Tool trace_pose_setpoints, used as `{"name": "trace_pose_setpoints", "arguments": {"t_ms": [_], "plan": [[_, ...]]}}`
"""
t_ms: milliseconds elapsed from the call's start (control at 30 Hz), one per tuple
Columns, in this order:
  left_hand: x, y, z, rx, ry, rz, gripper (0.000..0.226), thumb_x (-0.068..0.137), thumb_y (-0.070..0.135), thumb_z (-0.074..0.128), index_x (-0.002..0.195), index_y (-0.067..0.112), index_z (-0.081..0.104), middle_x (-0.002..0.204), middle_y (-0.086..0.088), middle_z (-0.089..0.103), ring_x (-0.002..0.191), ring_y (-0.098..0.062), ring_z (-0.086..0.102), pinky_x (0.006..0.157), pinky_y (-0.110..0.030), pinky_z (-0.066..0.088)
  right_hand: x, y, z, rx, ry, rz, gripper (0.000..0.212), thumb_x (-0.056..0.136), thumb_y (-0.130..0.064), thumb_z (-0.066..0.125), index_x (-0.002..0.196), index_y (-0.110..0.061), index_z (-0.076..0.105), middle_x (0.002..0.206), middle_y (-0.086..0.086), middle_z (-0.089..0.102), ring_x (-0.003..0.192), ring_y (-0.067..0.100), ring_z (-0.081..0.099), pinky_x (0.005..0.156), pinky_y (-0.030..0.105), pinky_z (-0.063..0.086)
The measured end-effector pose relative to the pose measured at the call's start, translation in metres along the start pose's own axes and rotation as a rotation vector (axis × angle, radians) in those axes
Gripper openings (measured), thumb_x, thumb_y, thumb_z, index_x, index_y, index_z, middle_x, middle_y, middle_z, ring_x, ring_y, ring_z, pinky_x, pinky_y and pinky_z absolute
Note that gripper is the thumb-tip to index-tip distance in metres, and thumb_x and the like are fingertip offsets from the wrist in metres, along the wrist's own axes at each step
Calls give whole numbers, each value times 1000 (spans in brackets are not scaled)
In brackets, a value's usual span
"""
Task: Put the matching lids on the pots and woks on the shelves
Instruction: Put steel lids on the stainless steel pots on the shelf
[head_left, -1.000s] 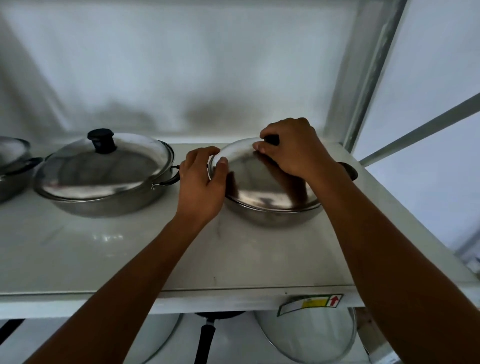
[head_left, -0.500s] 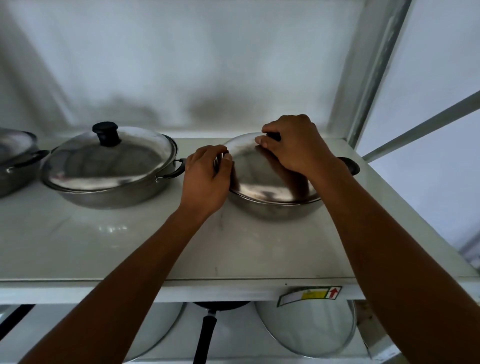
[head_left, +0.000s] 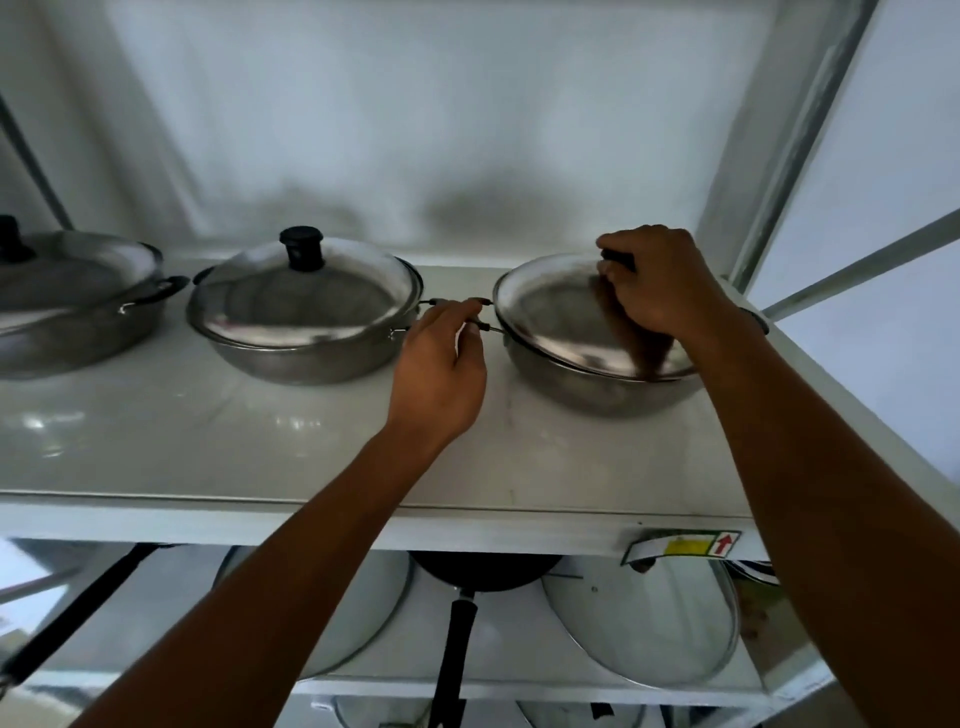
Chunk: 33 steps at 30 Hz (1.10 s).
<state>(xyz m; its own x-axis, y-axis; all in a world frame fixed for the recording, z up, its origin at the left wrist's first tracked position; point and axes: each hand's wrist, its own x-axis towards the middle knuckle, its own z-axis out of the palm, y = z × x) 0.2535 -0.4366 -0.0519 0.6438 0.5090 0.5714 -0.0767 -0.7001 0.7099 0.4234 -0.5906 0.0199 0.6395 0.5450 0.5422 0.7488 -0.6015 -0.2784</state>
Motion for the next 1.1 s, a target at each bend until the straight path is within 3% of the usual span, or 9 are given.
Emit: {"name": "trace_pose_setpoints", "arguments": {"t_ms": [133,233,333,467,667,800,900,1000,1100], "plan": [[-5,0,-19,-33,16,-19,28,98,12,45,117,17,65,109,16,55,100,8,46,82,7,28,-2,-7,1,-10,-9,54,23,92,-13,54,107,-3,69,111,20,68,109,38,58,95,46,45],[-4,3,-24,-48,11,-18,27,98,12,46,116,15,66,108,15,54,101,5,47,82,4,28,-4,-8,1,-12,-4,66,25,92,-13,54,109,-3,69,113,20,68,110,38,58,96,46,45],[-4,5,-25,-51,-8,-26,27,98,15,46,118,15,65,114,10,59,104,2,48,88,-9,33,-2,-11,-1,17,-13,90,30,92,-10,54,118,-6,67,122,18,65,118,35,56,103,44,42],[-2,6,-23,-38,-3,-21,27,98,16,46,118,15,64,118,5,63,105,0,51,91,-16,35,0,-11,-1,-24,-22,83,23,90,-7,52,104,3,67,110,23,67,107,38,58,95,49,45],[2,7,-9,-36,-9,-16,29,97,20,44,115,15,66,115,4,66,108,-9,57,93,-21,41,-3,-4,2,-21,-2,43,23,91,-9,52,103,3,67,105,24,68,104,40,58,92,50,46],[-1,7,4,-29,-22,-40,30,98,19,45,122,15,63,122,0,64,113,-9,55,93,-16,38,-4,-2,2,-63,-16,11,28,94,-16,51,114,-4,66,116,20,66,112,39,56,96,45,43],[-4,7,7,-37,-37,-63,31,99,19,45,124,16,61,129,0,60,120,1,47,94,-4,31,-4,3,5,-141,-43,-13,41,94,-31,48,130,-12,57,130,16,58,125,36,48,106,43,34],[-9,5,-3,-34,-29,-51,34,98,22,44,126,18,61,134,-1,59,132,-14,47,105,-23,36,-19,-12,7,-120,93,1,51,91,-39,48,137,-15,49,146,11,45,140,36,28,114,45,24],[-21,-2,-24,-22,-27,-34,36,96,26,42,127,19,60,140,-2,56,133,-17,47,111,-34,37,-52,-65,10,-20,221,-121,44,88,-33,52,126,-11,59,134,9,56,134,33,37,111,42,31]]}}
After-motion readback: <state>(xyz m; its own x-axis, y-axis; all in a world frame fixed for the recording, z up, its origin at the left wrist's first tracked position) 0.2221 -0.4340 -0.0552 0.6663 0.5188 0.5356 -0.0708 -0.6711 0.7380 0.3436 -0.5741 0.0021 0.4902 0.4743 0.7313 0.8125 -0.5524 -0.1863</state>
